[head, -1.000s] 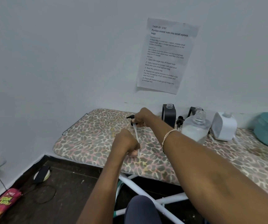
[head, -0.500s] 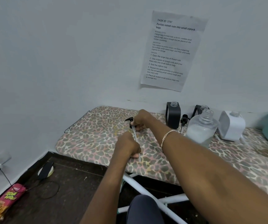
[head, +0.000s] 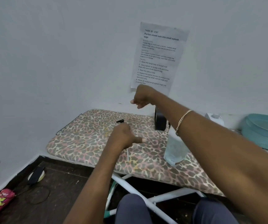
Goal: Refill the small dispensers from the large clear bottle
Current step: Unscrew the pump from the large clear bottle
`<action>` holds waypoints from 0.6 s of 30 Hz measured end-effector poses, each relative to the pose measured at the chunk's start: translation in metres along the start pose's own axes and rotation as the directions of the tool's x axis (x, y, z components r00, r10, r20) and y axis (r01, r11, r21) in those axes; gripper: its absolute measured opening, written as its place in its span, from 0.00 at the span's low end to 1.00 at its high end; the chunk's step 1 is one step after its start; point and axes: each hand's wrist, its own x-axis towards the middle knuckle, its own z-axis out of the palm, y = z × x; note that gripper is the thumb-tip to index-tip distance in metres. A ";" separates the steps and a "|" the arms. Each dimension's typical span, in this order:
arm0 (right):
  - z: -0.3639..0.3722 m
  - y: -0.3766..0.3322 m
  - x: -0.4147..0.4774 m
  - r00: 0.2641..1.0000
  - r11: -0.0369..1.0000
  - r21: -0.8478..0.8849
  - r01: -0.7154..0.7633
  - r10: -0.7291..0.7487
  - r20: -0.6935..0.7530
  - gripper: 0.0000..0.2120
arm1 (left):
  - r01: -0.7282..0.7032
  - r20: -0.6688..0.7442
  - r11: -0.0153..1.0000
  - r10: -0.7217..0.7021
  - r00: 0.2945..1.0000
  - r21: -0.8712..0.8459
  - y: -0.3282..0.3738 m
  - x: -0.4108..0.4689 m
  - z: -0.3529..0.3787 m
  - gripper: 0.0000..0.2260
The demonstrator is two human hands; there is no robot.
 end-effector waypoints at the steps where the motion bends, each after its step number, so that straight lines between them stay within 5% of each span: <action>1: -0.012 -0.002 -0.007 1.000 1.000 0.012 0.022 -0.021 -0.005 0.11 | -0.035 0.014 0.999 0.035 0.999 -0.019 0.006 -0.005 0.000 0.25; 5: -0.061 0.002 -0.040 0.996 0.995 0.040 0.088 -0.089 0.011 0.11 | -0.173 0.038 0.982 0.176 0.984 -0.070 0.028 -0.023 0.013 0.43; 10: -0.105 0.031 -0.082 0.992 0.991 0.023 0.129 -0.129 -0.001 0.08 | -0.315 0.005 0.931 0.322 0.947 -0.186 0.045 -0.032 0.050 0.53; 18: -0.112 0.102 -0.116 0.997 0.998 -0.007 0.068 -0.067 0.029 0.04 | -0.482 -0.158 0.820 0.456 0.876 -0.308 0.053 -0.047 0.105 0.42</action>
